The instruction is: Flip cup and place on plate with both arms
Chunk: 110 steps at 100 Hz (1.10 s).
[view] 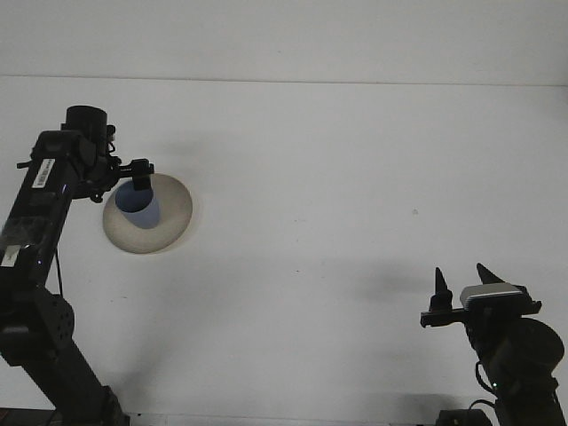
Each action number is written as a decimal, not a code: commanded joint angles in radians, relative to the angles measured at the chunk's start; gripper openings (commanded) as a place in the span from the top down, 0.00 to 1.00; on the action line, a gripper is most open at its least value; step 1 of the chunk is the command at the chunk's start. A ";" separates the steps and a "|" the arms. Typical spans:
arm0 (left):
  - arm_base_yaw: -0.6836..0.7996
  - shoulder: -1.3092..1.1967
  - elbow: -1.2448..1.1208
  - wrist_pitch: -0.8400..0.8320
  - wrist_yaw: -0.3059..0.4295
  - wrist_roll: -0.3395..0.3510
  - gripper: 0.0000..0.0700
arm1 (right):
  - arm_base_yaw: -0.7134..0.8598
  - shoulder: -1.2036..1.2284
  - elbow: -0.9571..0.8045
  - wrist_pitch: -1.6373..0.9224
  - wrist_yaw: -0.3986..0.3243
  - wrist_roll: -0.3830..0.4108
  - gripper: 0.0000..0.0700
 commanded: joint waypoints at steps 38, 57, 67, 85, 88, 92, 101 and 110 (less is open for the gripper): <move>-0.009 -0.178 0.058 -0.077 0.005 -0.021 0.22 | 0.001 0.003 0.008 0.008 0.000 0.005 0.31; -0.051 -0.342 -0.045 -0.006 0.005 -0.025 0.22 | 0.001 0.003 0.008 0.008 0.000 0.005 0.31; -0.082 -0.444 -0.144 0.053 0.005 -0.028 0.22 | 0.001 0.003 0.008 0.008 0.000 0.005 0.31; -0.148 -0.640 -0.356 0.209 0.005 -0.024 0.22 | 0.001 0.003 0.008 0.008 0.000 0.005 0.31; -0.160 -0.674 -0.397 0.241 0.005 -0.024 0.22 | 0.001 0.003 0.008 0.008 0.000 0.005 0.31; -0.177 -0.721 -0.454 0.281 0.005 -0.023 0.22 | 0.001 0.003 0.008 0.008 0.000 0.005 0.31; -0.210 -0.825 -0.592 0.373 0.005 -0.011 0.22 | 0.001 0.003 0.008 0.008 0.000 0.006 0.31; -0.233 -0.933 -0.744 0.466 0.005 0.005 0.22 | 0.001 0.003 0.008 0.008 0.000 0.006 0.31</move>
